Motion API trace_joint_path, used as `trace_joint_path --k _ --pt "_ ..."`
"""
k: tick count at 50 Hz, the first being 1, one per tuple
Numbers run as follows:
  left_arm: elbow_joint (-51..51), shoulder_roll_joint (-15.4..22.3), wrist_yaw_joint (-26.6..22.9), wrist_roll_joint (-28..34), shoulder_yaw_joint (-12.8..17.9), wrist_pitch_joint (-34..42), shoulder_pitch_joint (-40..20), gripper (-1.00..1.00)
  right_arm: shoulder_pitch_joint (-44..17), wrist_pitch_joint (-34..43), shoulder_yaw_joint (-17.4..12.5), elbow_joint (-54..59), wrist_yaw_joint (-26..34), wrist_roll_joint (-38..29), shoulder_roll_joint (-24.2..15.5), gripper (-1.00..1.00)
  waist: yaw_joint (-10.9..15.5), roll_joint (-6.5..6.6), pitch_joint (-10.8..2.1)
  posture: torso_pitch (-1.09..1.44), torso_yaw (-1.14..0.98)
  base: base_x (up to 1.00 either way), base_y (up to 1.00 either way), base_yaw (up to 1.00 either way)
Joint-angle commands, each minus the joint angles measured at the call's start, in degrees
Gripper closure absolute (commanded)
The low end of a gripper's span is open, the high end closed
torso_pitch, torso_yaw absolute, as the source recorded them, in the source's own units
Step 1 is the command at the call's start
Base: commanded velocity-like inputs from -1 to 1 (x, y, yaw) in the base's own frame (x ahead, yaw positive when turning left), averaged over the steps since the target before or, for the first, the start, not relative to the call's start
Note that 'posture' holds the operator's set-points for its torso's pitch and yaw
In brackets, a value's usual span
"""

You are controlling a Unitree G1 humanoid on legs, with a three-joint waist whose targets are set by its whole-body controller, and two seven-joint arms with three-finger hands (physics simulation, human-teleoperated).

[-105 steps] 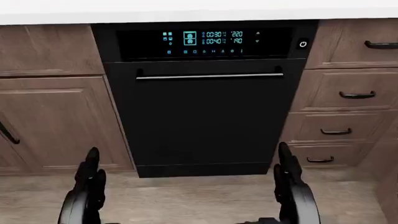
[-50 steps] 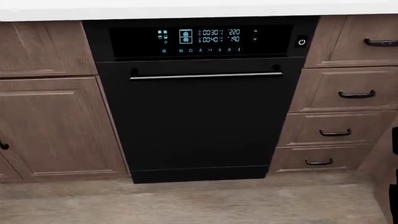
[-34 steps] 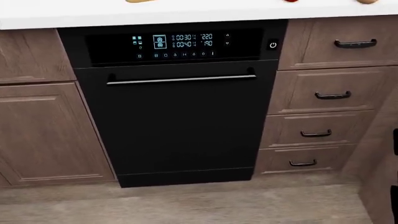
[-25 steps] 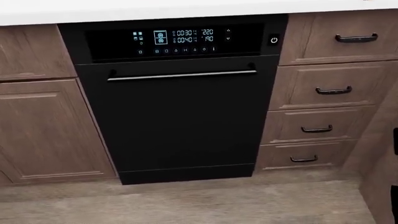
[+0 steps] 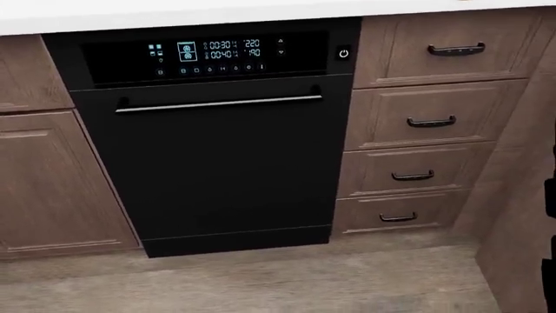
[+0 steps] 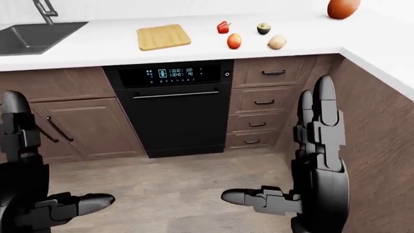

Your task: Place the avocado, onion, tomato and bell pepper on the cutting board.

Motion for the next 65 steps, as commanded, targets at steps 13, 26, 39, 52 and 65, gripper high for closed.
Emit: trace_joint_path --k 13,26,39,52,65 --pt "-1.4 0.3 0.0 0.3 -0.1 -1.3 0.0 -1.0 -0.4 -1.1 0.2 -1.9 0.0 0.1 0.0 -1.0 0.2 -6.22 -1.52 0.0 0.0 0.0 -0.18 0.0" --pt "-1.3 0.3 -0.1 0.4 -0.3 -1.7 0.3 -1.0 -0.3 -1.4 0.1 -1.8 0.2 -0.3 0.0 -1.0 -0.1 -2.2 0.86 0.0 0.0 0.3 -0.11 0.0" --pt "-1.0 -0.1 -0.5 0.7 -1.0 -2.2 0.7 -1.0 -0.5 -1.6 -1.2 -1.9 0.6 -0.1 0.7 -1.0 1.1 -2.05 -0.44 0.0 0.0 0.37 -0.1 0.0" --pt "-2.5 0.7 -0.1 -1.6 0.4 1.2 -0.6 -1.0 -0.4 -1.0 -2.0 -3.0 1.1 0.2 0.8 -1.0 -1.0 -4.05 0.52 0.0 0.0 0.37 -0.08 0.0" --pt "-0.8 0.5 -0.5 0.4 -1.5 -1.9 0.9 -1.0 -0.4 -1.6 -0.5 -1.2 0.5 -0.1 0.2 -1.0 0.1 -0.29 -0.98 0.0 0.0 0.33 -0.09 0.0"
